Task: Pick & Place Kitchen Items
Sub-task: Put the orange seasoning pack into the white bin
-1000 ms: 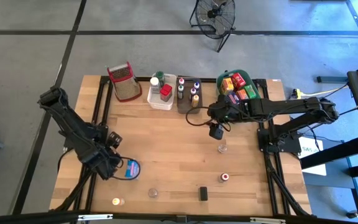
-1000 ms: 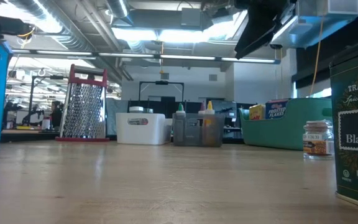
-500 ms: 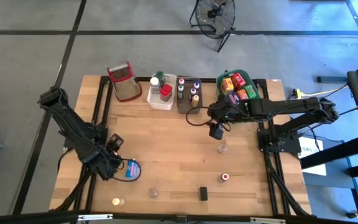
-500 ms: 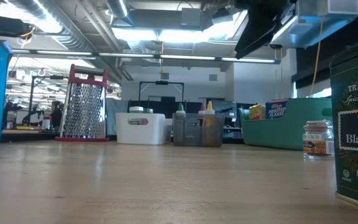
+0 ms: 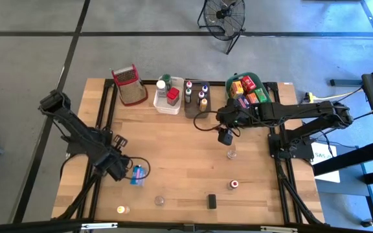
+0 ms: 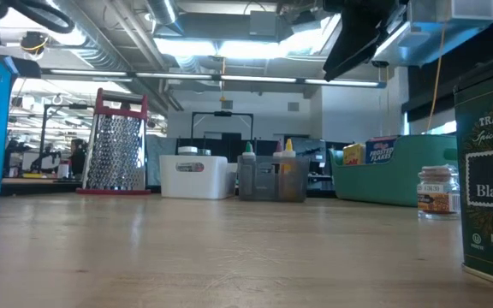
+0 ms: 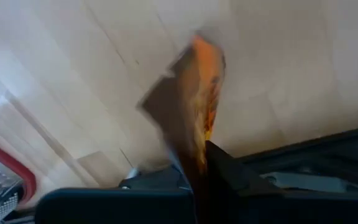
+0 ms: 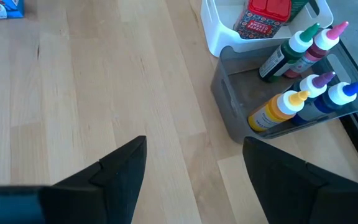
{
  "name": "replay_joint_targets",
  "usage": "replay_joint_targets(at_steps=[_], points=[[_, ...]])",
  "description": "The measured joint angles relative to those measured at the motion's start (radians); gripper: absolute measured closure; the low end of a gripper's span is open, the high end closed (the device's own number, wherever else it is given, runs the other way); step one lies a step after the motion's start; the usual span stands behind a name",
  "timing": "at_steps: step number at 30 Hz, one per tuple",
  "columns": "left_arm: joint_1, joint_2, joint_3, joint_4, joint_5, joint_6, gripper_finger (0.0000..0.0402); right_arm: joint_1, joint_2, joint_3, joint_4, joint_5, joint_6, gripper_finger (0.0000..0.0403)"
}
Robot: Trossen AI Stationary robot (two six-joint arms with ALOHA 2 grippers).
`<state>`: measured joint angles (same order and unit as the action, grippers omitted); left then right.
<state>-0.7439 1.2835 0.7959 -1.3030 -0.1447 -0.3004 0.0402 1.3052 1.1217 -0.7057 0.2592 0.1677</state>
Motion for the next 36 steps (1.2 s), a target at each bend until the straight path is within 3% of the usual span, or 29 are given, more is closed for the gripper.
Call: replay_joint_targets(at_steps=[7, 18, 27, 32, 34, 36], points=[[0.036, 0.0, 0.026, -0.019, -0.003, -0.04, 0.0399, 0.0, 0.0, 0.0, 0.0, 0.002, 0.0, 0.0133], [0.103, -0.002, 0.266, -0.274, -0.213, -0.062, 0.0399, 0.0, 0.016, 0.0, 0.0, 0.001, 0.0, 0.0133], [0.289, 0.007, 0.394, -0.268, -0.451, 0.208, 0.0399, 0.007, 0.06, -0.001, 0.006, -0.001, -0.038, 0.0133], [0.443, 0.013, 0.503, -0.26, -0.579, 0.438, 0.0399, 0.022, 0.069, -0.001, 0.076, -0.002, -0.155, 0.0133], [0.537, 0.013, 0.561, -0.207, -0.588, 0.558, 0.0399, 0.023, 0.069, 0.0, 0.14, -0.002, -0.227, 0.0133], [0.647, 0.012, 0.616, -0.089, -0.527, 0.677, 0.0399, 0.023, 0.069, 0.0, 0.186, -0.001, -0.278, 0.0133]])
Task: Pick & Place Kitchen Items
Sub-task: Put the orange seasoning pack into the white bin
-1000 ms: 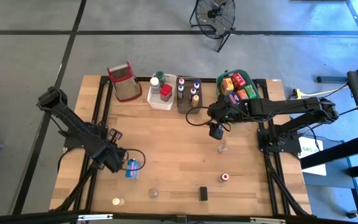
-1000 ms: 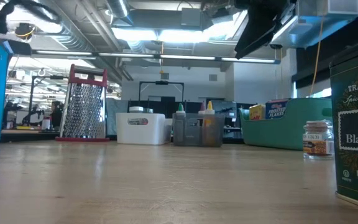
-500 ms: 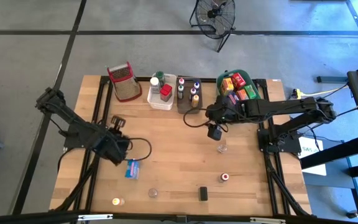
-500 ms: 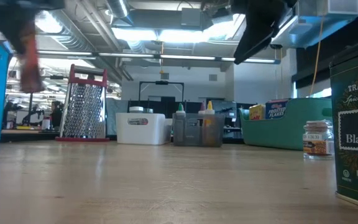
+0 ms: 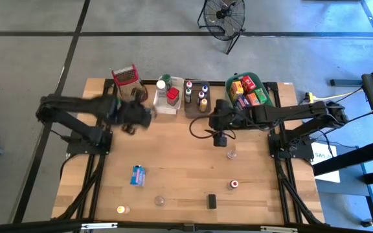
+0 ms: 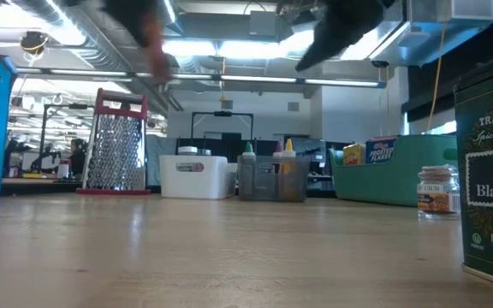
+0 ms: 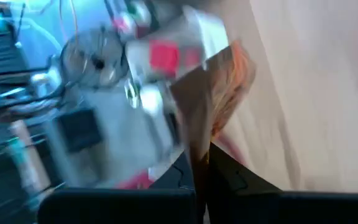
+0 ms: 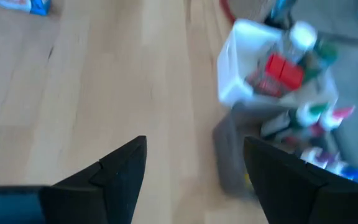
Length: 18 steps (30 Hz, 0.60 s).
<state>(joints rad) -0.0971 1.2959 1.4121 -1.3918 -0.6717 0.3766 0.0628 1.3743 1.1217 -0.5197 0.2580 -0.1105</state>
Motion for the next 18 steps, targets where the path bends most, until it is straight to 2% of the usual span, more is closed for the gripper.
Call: replay_joint_targets(at_steps=[4, 9, 18], points=[[0.21, 0.026, 0.063, 0.286, 0.263, 0.173, 0.0399, 0.008, -0.001, 0.0, 0.065, 0.0, -0.089, 0.0133], [0.387, 0.135, 0.101, 0.368, 0.503, 0.253, 0.0399, 0.032, -0.001, 0.0, 0.057, -0.001, -0.115, 0.0133], [0.553, 0.377, 0.107, 0.363, 0.598, 0.329, 0.0399, 0.091, -0.001, 0.0, 0.008, 0.0, -0.126, 0.0133]])
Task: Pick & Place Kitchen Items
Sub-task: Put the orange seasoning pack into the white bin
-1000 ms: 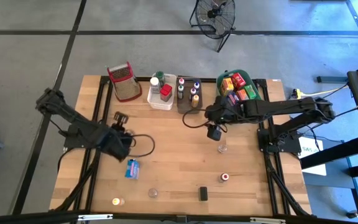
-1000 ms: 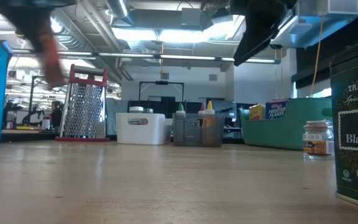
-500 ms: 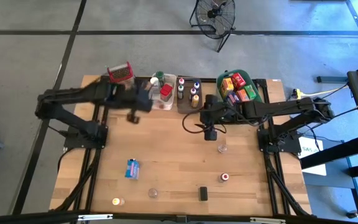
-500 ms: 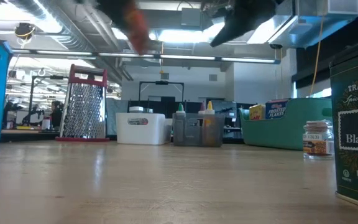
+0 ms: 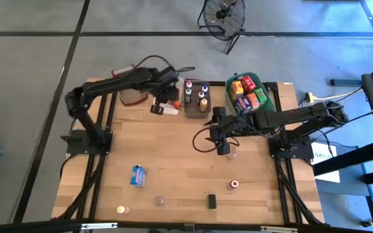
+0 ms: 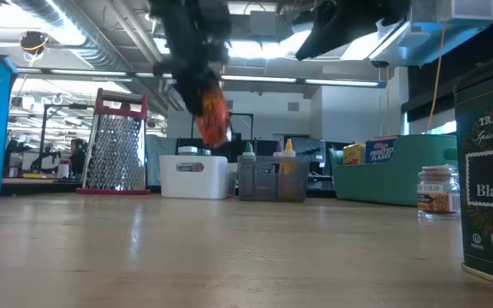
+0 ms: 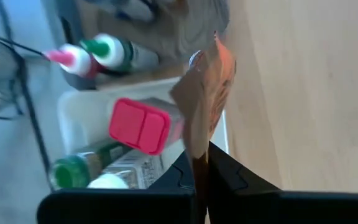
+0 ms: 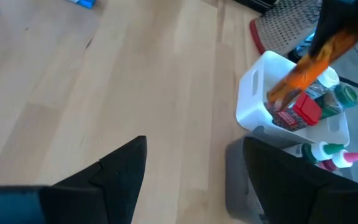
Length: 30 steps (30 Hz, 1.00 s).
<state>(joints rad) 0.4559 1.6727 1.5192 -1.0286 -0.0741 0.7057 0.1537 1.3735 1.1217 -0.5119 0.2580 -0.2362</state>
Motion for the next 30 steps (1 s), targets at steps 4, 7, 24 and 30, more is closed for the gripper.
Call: replay_joint_targets(at_steps=[4, 7, 24, 30], points=[[0.04, 0.064, 0.0, -0.001, 0.008, 0.014, 0.0399, 0.009, 0.0, -0.012, 0.0, 0.0, -0.019, 0.0133], [0.055, 0.093, 0.0, -0.002, 0.003, 0.007, 0.0399, 0.006, 0.0, -0.027, 0.0, 0.0, -0.027, 0.0133], [0.076, 0.107, -0.007, -0.066, -0.117, -0.038, 0.04, -0.023, 0.0, -0.043, 0.025, 0.0, -0.033, 0.0133], [0.085, 0.109, -0.007, -0.014, -0.18, -0.057, 0.0399, -0.023, 0.0, -0.043, 0.024, -0.001, -0.011, 0.0133]])
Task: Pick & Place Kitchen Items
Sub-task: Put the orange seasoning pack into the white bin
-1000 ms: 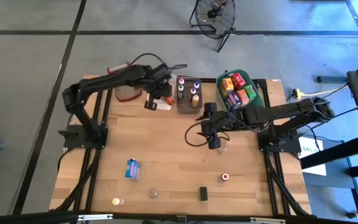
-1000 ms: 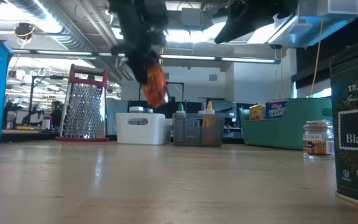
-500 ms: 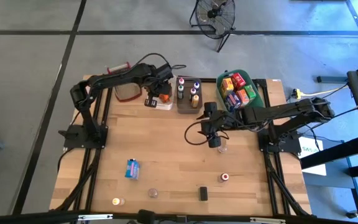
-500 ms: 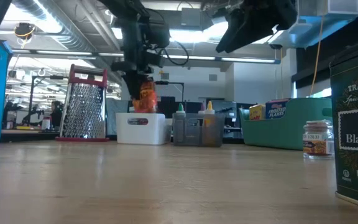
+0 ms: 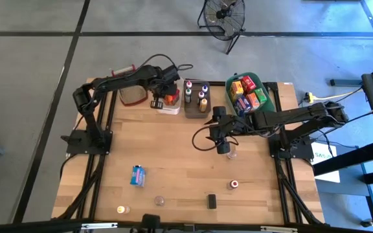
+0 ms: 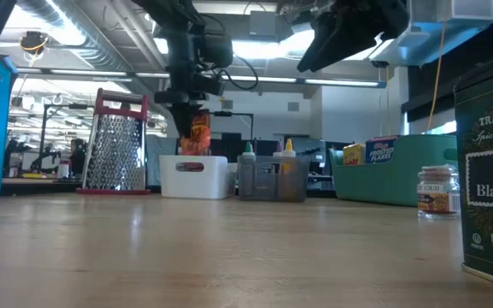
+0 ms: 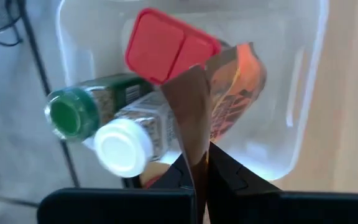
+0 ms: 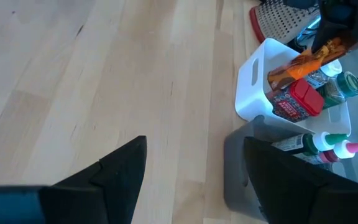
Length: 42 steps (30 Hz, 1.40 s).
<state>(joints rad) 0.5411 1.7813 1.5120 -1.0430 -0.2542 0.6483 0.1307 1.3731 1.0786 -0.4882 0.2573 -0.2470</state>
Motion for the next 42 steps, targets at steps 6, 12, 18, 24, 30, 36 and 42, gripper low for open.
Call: replay_joint_targets(at_steps=[6, 12, 18, 24, 30, 36, 42], points=[[0.0, 0.007, 0.0, 0.074, -0.013, 0.017, 0.0399, 0.0, 0.0, 0.0, -0.001, 0.0, 0.0, 0.0133], [0.0, 0.014, 0.0, 0.177, -0.014, 0.02, 0.0399, 0.0, 0.0, 0.0, -0.001, 0.0, 0.0, 0.0133], [0.006, 0.069, 0.0, 0.205, -0.067, 0.034, 0.0399, 0.0, 0.0, 0.0, -0.001, 0.0, 0.001, 0.0133], [0.004, 0.102, 0.0, 0.204, -0.088, 0.046, 0.0399, 0.0, 0.0, 0.0, -0.002, 0.0, 0.003, 0.0133], [0.005, 0.101, 0.0, 0.206, -0.088, 0.046, 0.0399, 0.0, 0.0, 0.0, -0.002, -0.001, 0.003, 0.0133], [-0.001, 0.101, 0.0, 0.204, -0.069, 0.046, 0.0399, 0.0, 0.0, 0.0, -0.002, -0.003, 0.003, 0.0133], [-0.003, 0.101, 0.0, 0.202, -0.069, 0.046, 0.0399, 0.0, 0.0, 0.0, -0.002, -0.003, 0.003, 0.0133]])
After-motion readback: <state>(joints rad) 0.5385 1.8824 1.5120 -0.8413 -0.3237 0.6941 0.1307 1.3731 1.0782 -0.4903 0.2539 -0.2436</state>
